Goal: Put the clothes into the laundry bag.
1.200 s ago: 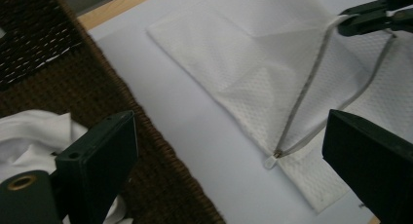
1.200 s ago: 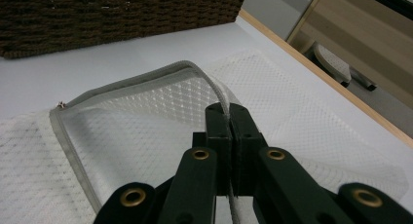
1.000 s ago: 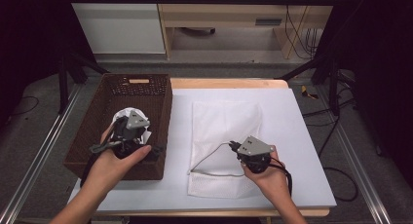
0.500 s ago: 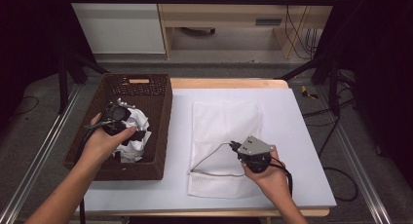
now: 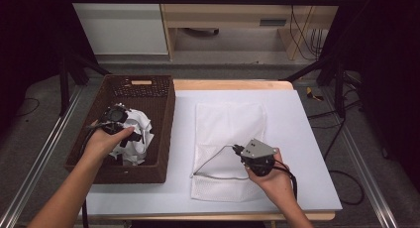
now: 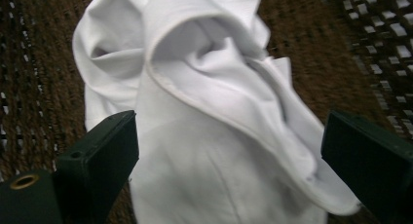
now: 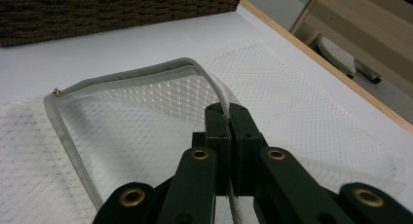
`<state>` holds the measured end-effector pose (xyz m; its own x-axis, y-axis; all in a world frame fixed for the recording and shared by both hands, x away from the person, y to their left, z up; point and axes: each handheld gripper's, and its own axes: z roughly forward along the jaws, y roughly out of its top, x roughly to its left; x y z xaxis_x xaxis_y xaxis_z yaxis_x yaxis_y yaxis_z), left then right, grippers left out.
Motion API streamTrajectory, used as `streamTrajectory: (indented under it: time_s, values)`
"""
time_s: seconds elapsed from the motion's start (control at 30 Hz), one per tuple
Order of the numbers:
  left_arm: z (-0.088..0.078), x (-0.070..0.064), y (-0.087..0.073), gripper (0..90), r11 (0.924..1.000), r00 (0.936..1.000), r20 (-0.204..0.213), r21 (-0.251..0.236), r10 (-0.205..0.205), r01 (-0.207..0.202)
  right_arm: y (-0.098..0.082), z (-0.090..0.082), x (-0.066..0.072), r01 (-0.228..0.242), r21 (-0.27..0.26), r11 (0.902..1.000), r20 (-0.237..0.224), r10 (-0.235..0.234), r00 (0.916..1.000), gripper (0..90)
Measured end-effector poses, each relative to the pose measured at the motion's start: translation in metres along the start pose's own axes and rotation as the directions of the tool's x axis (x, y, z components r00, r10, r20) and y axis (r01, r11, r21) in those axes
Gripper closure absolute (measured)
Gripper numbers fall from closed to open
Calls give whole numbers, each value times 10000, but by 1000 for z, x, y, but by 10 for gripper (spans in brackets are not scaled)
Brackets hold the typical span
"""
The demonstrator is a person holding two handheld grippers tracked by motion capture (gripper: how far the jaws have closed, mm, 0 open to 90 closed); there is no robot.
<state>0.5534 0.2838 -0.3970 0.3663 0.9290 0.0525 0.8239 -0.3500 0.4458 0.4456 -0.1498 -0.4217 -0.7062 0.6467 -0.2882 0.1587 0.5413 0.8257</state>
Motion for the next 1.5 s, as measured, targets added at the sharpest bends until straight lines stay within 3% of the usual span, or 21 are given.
streamTrajectory:
  time_s: [0.07, 0.13, 0.23, 0.5, 0.73, 1.13, 1.4, 1.5]
  values:
    - [6, 2, -1, 72, 9992, 9981, 464, 33, -409, 408, 0, 0, 0, 12, 2, 10000, -1, -12, 10000, 886]
    - [9, 2, 0, 72, 9994, 9988, 369, 86, -327, 324, 0, 0, -1, 26, -6, 10000, -22, -26, 10000, 886]
    - [17, -2, 3, 64, 9995, 9970, 718, 113, -294, 286, 0, 1, 0, 72, 54, 10000, -84, -72, 9999, 886]
    - [29, 4, 4, 48, 9972, 9990, -160, 602, -424, 433, -1, 0, -1, 91, 17, 10000, -71, -91, 9999, 886]
    - [47, 7, -3, 36, 9895, 9999, 2, 1438, -126, 125, 0, -3, -1, 116, -33, 9999, -63, -117, 9999, 888]
    - [49, 7, -3, 65, 9916, 9995, 275, 1282, -179, 142, 1, -3, -2, 161, -133, 9998, -125, -163, 9998, 890]
    - [48, 10, -2, 229, 9932, 9987, 443, 1147, -241, 189, 1, -2, 0, 148, -131, 9998, -153, -150, 9998, 890]
    - [48, 11, -1, 308, 9934, 9992, 409, 1146, -45, -2, 1, -2, 0, 147, -109, 9998, -152, -149, 9998, 890]
